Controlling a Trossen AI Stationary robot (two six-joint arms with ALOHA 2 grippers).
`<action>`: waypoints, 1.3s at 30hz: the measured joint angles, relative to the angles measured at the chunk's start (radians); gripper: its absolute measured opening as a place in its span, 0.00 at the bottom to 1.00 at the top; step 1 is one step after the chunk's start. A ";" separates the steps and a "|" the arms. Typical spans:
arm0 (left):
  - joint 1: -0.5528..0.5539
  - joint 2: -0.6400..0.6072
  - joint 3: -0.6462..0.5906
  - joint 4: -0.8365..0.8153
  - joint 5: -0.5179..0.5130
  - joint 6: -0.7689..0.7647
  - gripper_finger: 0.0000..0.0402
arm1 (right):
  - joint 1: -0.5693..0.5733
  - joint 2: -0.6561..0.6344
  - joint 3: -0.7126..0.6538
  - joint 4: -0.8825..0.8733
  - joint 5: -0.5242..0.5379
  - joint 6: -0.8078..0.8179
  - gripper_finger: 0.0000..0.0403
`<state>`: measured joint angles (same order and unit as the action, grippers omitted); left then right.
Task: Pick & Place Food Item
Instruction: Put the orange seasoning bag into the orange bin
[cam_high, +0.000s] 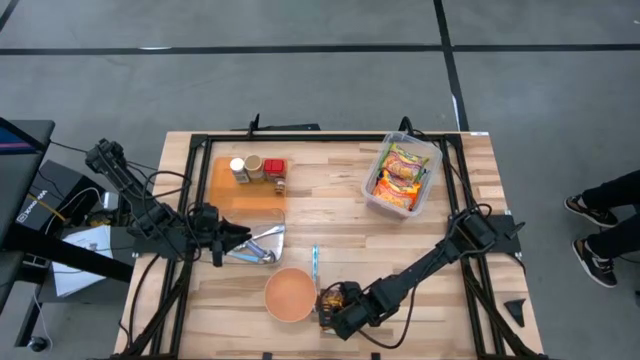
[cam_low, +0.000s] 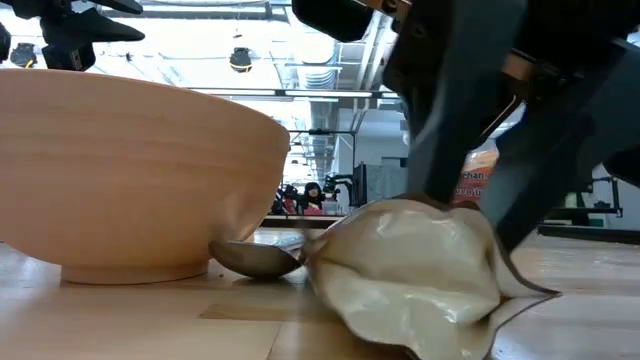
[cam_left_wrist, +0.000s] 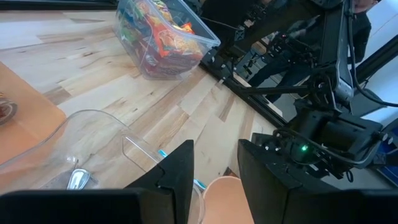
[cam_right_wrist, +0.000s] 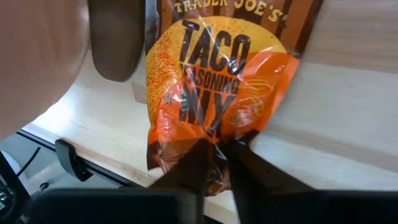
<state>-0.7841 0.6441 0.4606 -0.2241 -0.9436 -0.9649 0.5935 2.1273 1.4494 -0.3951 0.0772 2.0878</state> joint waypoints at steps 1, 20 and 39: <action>0.000 0.000 0.000 0.000 0.000 0.000 0.29 | 0.001 0.000 0.000 -0.001 0.000 0.000 0.10; 0.000 0.017 0.000 0.065 0.090 0.132 0.29 | 0.137 -0.167 -0.006 -0.395 0.260 0.030 0.01; 0.230 0.480 0.132 0.577 0.455 0.397 0.49 | 0.037 -0.387 -0.005 -0.539 0.462 -0.769 0.00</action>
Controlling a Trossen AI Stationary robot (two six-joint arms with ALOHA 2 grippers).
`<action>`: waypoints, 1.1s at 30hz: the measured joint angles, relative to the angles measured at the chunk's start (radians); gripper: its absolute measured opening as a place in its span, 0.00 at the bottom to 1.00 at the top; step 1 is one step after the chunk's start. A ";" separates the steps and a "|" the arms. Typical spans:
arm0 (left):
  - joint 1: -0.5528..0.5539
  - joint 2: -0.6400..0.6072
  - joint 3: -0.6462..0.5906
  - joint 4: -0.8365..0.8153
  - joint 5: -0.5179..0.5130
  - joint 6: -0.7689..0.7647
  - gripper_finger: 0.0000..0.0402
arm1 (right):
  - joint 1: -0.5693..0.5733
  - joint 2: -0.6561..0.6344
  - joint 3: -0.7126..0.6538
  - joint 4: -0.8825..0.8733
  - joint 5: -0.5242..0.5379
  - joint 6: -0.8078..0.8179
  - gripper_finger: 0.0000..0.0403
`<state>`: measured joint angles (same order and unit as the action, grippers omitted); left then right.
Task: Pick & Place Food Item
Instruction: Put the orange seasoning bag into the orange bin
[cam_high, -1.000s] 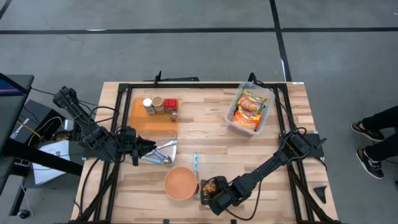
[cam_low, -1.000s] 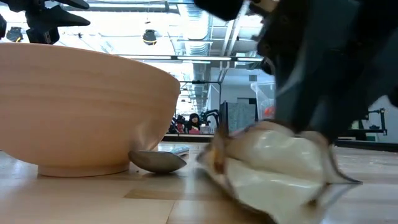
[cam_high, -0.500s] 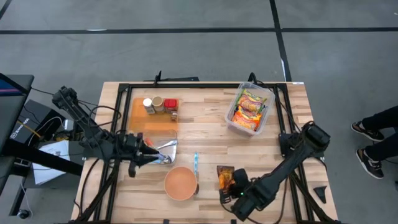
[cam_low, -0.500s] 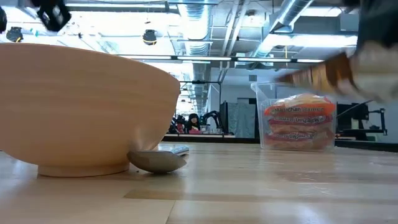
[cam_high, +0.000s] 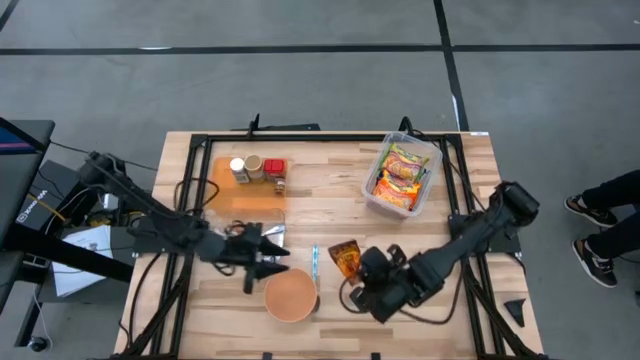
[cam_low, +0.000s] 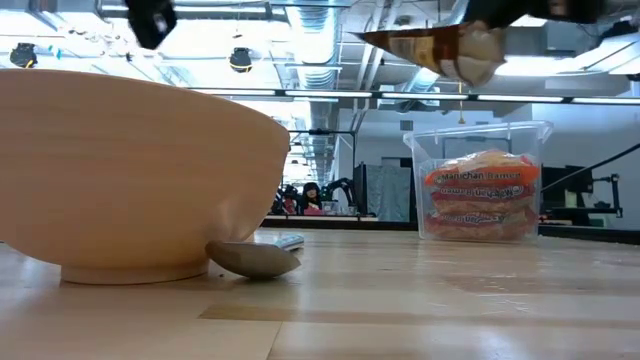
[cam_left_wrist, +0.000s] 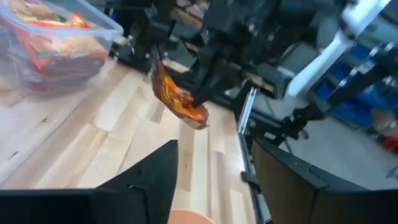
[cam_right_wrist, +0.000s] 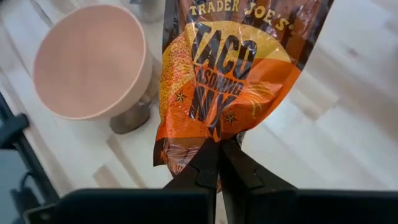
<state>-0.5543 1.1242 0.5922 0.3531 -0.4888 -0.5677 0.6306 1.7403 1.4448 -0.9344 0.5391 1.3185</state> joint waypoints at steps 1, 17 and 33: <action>0.020 0.030 0.023 -0.008 0.024 0.004 0.51 | -0.011 -0.005 0.000 0.000 -0.009 -0.039 0.00; 0.325 0.306 0.354 -0.188 0.327 0.002 0.50 | -0.105 -0.033 0.058 -0.002 -0.043 -0.435 0.00; 0.348 0.377 0.413 -0.216 0.433 -0.044 0.19 | -0.117 -0.033 0.065 0.001 -0.011 -0.458 0.00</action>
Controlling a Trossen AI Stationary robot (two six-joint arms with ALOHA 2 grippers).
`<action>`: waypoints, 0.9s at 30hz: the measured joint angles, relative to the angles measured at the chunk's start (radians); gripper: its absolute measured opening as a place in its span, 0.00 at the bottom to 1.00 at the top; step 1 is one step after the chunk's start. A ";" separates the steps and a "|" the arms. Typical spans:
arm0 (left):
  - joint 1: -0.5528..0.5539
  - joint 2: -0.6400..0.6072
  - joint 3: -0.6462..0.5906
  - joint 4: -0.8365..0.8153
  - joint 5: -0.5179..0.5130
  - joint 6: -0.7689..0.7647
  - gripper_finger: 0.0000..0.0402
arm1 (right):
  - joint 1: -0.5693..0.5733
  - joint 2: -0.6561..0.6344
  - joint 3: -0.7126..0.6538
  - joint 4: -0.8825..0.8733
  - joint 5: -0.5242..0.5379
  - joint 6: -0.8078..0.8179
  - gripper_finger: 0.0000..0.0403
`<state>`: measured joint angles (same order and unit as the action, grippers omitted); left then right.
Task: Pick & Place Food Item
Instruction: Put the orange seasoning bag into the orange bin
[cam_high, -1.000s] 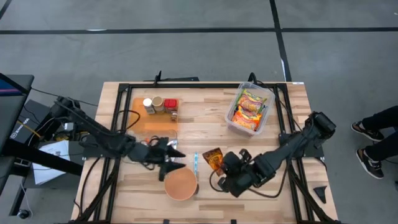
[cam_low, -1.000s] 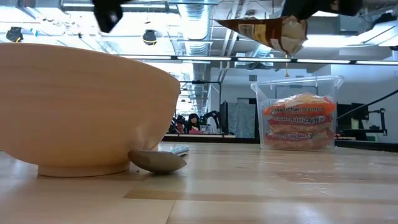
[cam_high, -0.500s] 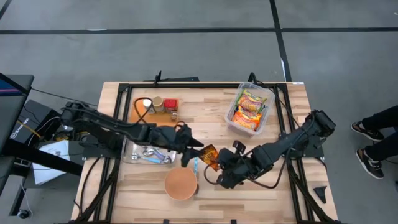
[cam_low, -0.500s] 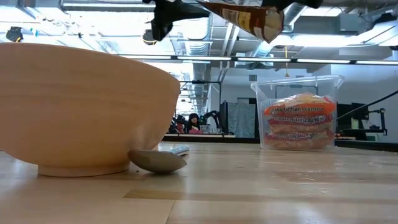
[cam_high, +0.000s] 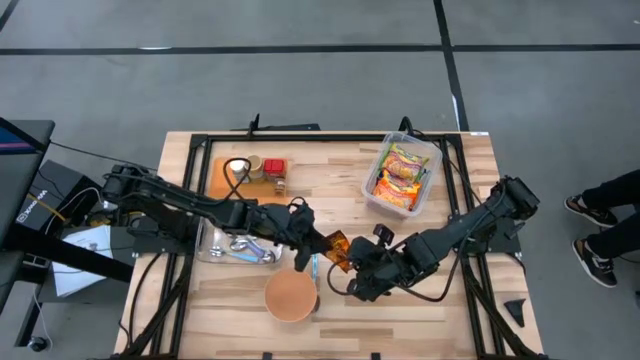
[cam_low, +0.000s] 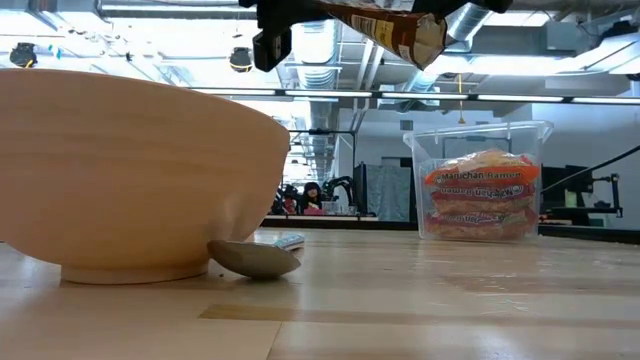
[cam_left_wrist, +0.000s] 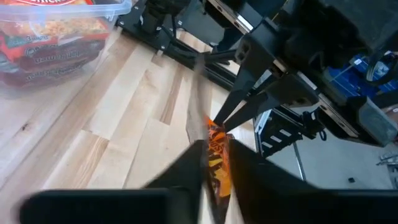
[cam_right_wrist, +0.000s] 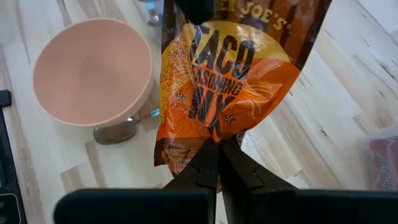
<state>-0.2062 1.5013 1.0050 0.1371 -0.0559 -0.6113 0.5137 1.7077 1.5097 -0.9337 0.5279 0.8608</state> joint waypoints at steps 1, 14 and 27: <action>0.000 0.000 0.000 0.000 -0.001 0.000 0.13 | 0.000 0.000 0.000 0.002 0.002 0.000 0.00; -0.006 -0.008 -0.001 0.012 -0.053 0.042 0.00 | 0.010 0.000 0.000 0.054 -0.004 0.115 0.17; -0.004 -0.176 -0.001 -0.218 -0.179 0.171 0.00 | 0.161 0.000 0.000 -0.124 0.050 0.647 0.46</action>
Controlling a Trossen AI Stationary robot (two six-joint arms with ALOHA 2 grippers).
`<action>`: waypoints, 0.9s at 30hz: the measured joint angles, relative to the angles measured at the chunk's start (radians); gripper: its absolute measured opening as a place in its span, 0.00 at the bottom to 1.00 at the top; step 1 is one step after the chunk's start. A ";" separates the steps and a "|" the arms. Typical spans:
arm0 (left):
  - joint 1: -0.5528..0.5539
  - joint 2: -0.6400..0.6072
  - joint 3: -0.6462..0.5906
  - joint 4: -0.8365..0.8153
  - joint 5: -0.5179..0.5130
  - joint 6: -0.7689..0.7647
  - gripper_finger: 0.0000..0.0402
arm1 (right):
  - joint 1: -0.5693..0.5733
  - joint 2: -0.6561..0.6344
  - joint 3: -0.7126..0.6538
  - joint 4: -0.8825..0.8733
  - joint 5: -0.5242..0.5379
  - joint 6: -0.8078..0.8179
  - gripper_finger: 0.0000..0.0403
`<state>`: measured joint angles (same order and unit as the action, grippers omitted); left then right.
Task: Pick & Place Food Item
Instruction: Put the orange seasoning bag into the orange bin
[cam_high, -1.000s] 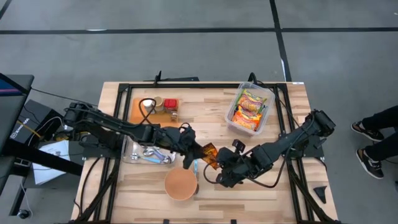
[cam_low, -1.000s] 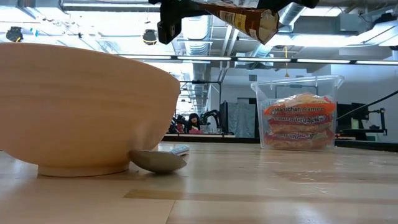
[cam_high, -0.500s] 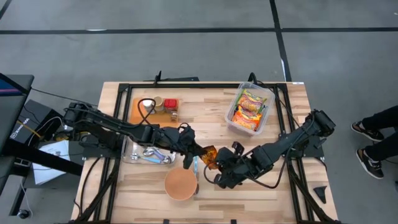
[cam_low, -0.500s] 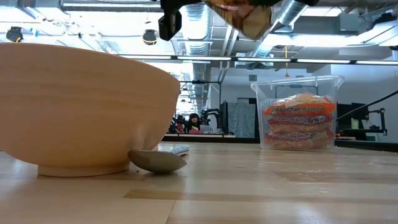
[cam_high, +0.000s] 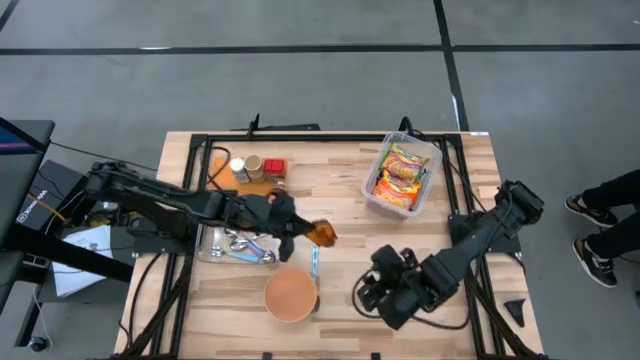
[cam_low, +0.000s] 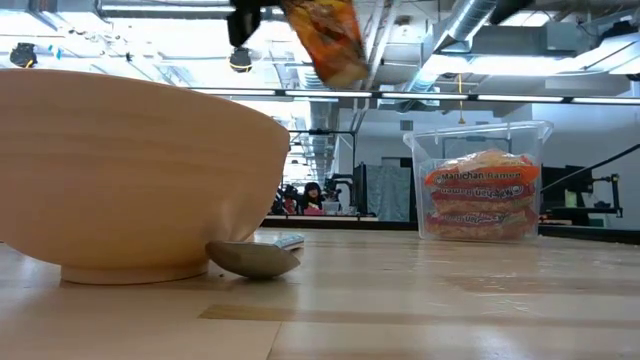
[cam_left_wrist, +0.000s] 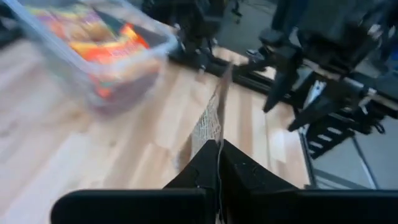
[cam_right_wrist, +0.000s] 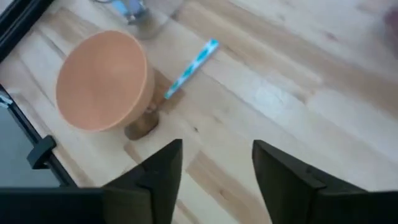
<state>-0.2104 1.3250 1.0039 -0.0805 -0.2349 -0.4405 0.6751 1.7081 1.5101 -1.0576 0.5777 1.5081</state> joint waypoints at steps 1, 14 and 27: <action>0.000 -0.022 0.000 -0.018 -0.016 0.009 0.00 | 0.012 0.000 0.000 -0.016 0.000 0.035 0.48; -0.042 -0.328 0.000 -0.439 -0.355 -0.026 0.00 | 0.068 0.000 0.000 -0.066 0.052 0.272 0.53; -0.056 -0.356 0.000 -0.784 -0.475 -0.232 0.00 | 0.043 0.000 0.000 -0.064 0.052 0.265 0.52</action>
<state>-0.2668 0.9686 1.0035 -0.8642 -0.7102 -0.6726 0.7184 1.7081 1.5101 -1.1217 0.6296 1.7733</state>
